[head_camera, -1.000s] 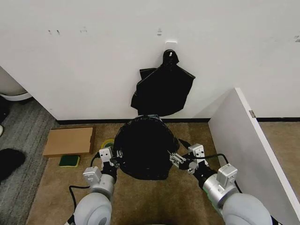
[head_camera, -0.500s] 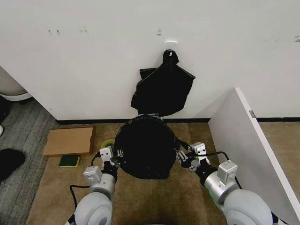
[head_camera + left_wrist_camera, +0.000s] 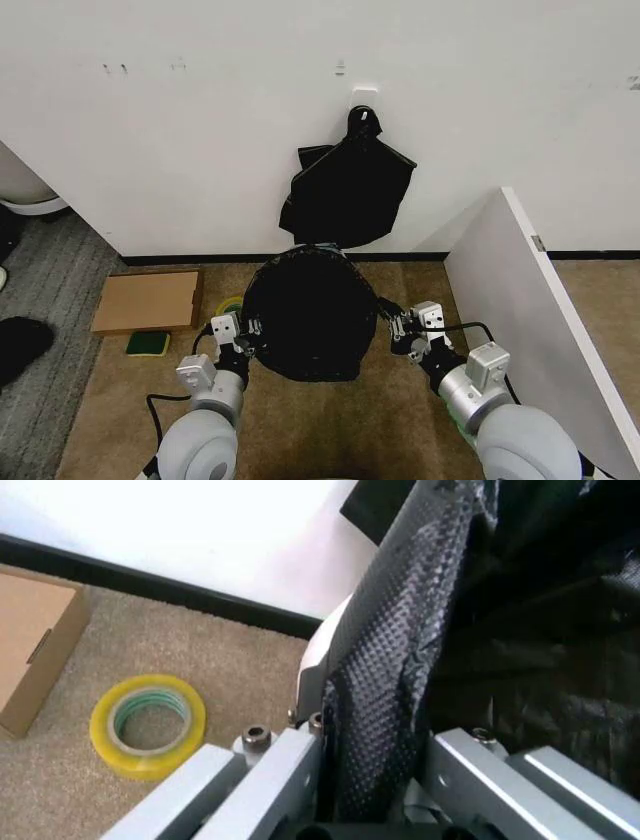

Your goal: Place the garbage bag over the trash bin.

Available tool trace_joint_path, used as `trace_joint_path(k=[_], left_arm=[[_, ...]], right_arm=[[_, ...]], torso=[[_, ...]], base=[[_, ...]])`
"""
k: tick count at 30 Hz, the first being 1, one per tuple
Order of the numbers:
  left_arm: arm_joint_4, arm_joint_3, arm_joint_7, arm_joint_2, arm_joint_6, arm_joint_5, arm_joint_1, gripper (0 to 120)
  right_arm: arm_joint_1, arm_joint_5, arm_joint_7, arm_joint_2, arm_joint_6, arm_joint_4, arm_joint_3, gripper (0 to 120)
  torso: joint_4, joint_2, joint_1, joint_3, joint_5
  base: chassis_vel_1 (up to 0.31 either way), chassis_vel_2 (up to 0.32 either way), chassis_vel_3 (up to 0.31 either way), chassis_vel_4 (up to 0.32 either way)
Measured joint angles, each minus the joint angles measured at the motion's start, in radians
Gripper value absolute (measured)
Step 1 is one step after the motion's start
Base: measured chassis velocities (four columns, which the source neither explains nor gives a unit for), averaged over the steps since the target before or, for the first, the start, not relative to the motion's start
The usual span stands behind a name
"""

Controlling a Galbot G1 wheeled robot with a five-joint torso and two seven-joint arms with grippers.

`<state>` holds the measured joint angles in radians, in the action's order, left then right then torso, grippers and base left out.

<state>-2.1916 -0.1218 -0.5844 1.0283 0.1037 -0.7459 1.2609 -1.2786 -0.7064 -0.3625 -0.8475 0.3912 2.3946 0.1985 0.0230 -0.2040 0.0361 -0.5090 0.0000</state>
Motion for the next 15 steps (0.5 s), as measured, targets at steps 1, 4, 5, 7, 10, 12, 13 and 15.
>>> trace_joint_path(k=[1,4,5,7,10,12,13,15], left_arm=[[-0.001,-0.001,0.000,0.000,0.000,0.000,0.001,0],[-0.002,-0.001,0.000,0.000,0.000,0.000,0.002,0],[-0.004,-0.001,0.000,-0.001,0.000,0.000,0.003,0],[-0.005,-0.001,0.000,-0.001,0.000,0.000,0.002,0],[-0.005,-0.001,0.000,-0.001,0.000,-0.001,0.002,0],[-0.006,0.000,-0.001,-0.001,0.000,-0.001,0.001,0],[-0.006,0.001,-0.001,-0.001,0.000,-0.001,0.001,0],[-0.006,0.001,-0.001,-0.001,0.000,-0.002,0.000,0]], right_arm=[[0.000,-0.023,-0.009,-0.002,0.009,0.006,0.003,0],[-0.002,-0.046,-0.017,-0.004,0.016,0.011,0.008,1],[-0.005,-0.065,-0.023,-0.006,0.020,0.014,0.012,8],[-0.007,-0.099,-0.035,-0.009,0.026,0.017,0.019,18],[-0.008,-0.124,-0.041,-0.010,0.031,0.020,0.027,25],[-0.006,-0.151,-0.044,-0.011,0.036,0.021,0.035,34],[-0.005,-0.157,-0.045,-0.011,0.037,0.021,0.036,38],[-0.001,-0.173,-0.050,-0.011,0.039,0.021,0.037,46]], torso=[[0.0000,0.000,0.000,0.000,0.0000],[-0.0001,0.000,0.000,0.000,0.0000],[0.0000,0.000,0.000,0.000,0.0000],[0.0000,0.000,0.000,0.000,0.0001],[0.0000,0.000,0.000,0.000,0.0000],[0.0000,0.000,0.000,0.000,0.0000],[0.0000,0.000,0.000,0.000,0.0000],[0.0000,0.000,0.000,0.000,0.0000]], base=[[0.000,0.000,0.000,0.000],[0.000,0.000,0.000,0.000],[0.000,0.000,0.000,0.000],[0.000,0.000,0.000,0.000],[0.000,0.000,0.000,0.000],[0.000,0.000,0.000,0.000],[0.000,0.000,0.000,0.000],[0.000,0.000,0.000,0.000]])
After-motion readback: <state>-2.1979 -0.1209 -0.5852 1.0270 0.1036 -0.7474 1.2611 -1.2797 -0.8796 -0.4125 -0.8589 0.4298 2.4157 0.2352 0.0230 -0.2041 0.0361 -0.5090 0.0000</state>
